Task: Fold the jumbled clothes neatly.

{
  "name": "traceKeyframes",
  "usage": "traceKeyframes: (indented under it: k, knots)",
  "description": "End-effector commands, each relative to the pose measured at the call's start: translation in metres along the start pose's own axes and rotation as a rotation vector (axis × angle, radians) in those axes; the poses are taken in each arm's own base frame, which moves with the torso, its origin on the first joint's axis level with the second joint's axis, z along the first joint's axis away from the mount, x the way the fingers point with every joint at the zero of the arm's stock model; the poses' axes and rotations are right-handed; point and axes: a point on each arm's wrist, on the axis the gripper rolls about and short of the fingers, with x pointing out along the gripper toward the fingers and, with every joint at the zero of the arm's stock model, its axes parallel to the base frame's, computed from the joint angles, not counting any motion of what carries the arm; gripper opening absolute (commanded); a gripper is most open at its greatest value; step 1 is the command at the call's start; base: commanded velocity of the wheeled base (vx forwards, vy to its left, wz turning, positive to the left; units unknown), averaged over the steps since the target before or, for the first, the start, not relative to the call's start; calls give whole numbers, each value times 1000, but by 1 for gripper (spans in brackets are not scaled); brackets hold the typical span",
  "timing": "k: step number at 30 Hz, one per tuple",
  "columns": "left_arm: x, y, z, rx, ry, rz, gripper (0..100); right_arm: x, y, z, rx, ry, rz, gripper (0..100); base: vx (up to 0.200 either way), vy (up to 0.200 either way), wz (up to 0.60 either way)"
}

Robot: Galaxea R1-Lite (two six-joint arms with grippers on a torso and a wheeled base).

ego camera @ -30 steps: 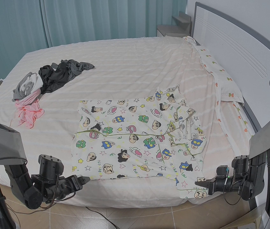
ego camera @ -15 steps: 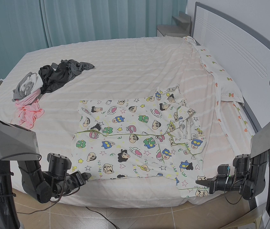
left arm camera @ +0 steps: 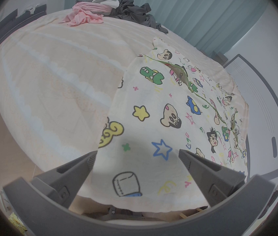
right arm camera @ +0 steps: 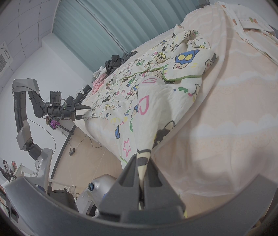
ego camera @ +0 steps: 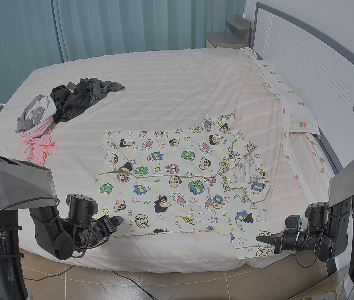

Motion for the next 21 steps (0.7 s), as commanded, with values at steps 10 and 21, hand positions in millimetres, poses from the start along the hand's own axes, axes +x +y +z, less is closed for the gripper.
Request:
traceKeyframes:
  k: [10,21]
  knots:
    - [9,-2,-3,6,7,-1,0,0,0,2,-9,-13,5,0,0,0,0]
    - [1,-1,-3,5,10,-2,0,-7,2,2,1,-13,16,0,0,0,0]
